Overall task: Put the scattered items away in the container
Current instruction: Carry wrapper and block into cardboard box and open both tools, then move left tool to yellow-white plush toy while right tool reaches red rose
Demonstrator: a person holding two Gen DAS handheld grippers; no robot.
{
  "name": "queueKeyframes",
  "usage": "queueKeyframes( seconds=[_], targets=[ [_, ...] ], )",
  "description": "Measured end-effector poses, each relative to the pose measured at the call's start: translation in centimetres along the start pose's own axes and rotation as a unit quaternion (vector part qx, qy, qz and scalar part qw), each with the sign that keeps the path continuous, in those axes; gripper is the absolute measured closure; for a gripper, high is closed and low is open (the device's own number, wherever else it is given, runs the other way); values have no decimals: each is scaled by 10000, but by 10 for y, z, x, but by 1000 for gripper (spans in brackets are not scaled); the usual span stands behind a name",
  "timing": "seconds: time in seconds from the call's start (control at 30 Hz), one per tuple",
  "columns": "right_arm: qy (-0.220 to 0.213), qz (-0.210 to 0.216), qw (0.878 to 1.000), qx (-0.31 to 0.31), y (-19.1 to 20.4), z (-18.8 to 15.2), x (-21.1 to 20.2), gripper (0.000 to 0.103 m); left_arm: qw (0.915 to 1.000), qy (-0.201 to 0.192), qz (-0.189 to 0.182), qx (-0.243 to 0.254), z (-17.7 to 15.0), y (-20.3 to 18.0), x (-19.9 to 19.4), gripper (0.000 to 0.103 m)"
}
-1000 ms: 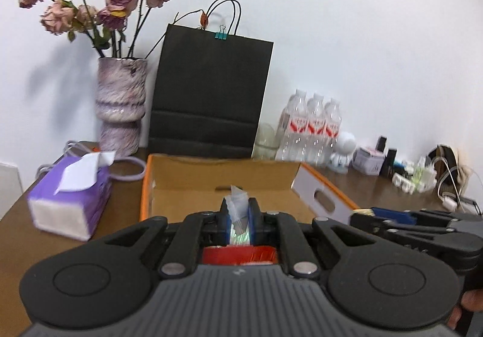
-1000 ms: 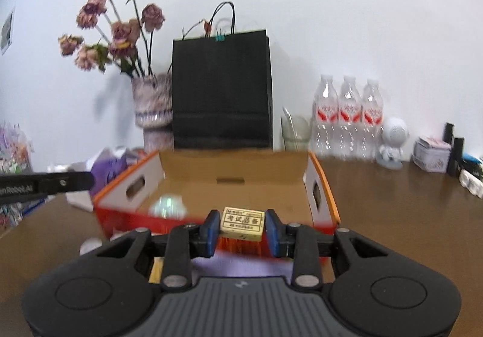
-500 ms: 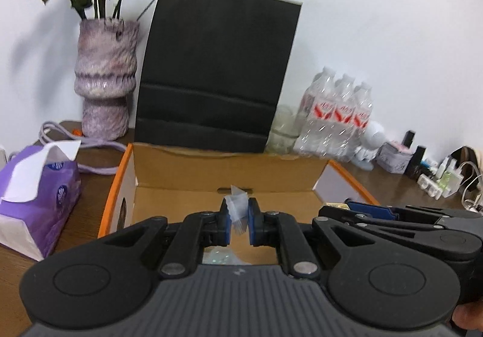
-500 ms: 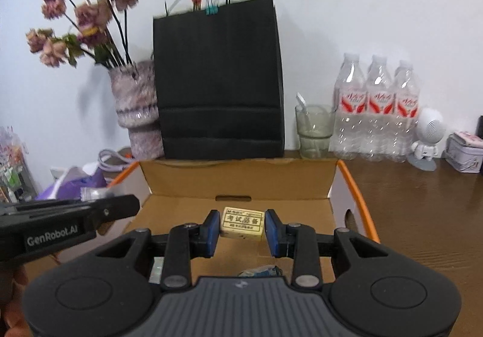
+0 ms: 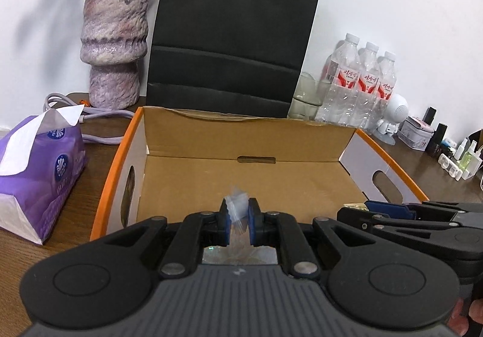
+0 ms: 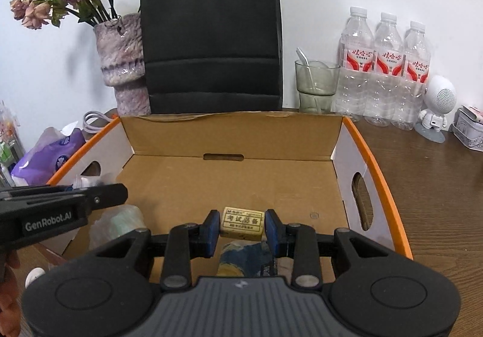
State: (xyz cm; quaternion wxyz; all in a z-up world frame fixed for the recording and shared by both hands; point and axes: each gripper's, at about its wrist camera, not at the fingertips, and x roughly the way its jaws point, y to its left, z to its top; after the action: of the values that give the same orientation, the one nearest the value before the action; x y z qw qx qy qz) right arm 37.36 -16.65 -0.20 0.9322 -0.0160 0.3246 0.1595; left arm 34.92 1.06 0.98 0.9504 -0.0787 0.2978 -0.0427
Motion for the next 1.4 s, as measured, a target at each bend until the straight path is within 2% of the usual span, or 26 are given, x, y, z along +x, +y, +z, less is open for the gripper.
queueKeyframes(
  seconds=[0.03,0.07,0.1,0.13,0.17,0.2,0.33,0.7,0.87,1.13,1.4],
  targets=[
    [17,-12,10000,-2,-1,1,1,71,10000,5,60,-12,0,0,0,81],
    [41,-34,10000,-5,-1,1,1,71,9999,3,124,-29,0,-1,-1,56],
    [62,-54,10000,-16,-1,1,1,62,9998,-27,169,-48,1,-1,-2,41],
    [78,-68,9999,-8,-2,2,1,51,9997,-102,209,-70,2,-1,-5,21],
    [78,-77,9999,0,-3,3,-1,23,9994,-186,263,-82,3,-1,-8,6],
    [58,-144,9999,-37,-3,4,-2,11,9992,-257,305,-66,4,-2,-11,0],
    [14,-98,9999,-74,-5,8,-9,0,9987,-375,346,-22,7,-5,-17,0],
    [-50,-216,9997,-109,-6,11,-16,0,9988,-425,225,-26,9,-11,-24,0],
    [-108,-273,9995,-131,-6,11,-25,0,9981,-581,175,-70,11,-13,-40,0],
    [-317,-399,9987,-100,-21,0,-63,0,9962,-843,184,-74,6,-6,-78,0],
    [-466,-571,9973,-37,-40,-35,-118,0,9954,-875,379,67,-17,15,-129,0]
  ],
)
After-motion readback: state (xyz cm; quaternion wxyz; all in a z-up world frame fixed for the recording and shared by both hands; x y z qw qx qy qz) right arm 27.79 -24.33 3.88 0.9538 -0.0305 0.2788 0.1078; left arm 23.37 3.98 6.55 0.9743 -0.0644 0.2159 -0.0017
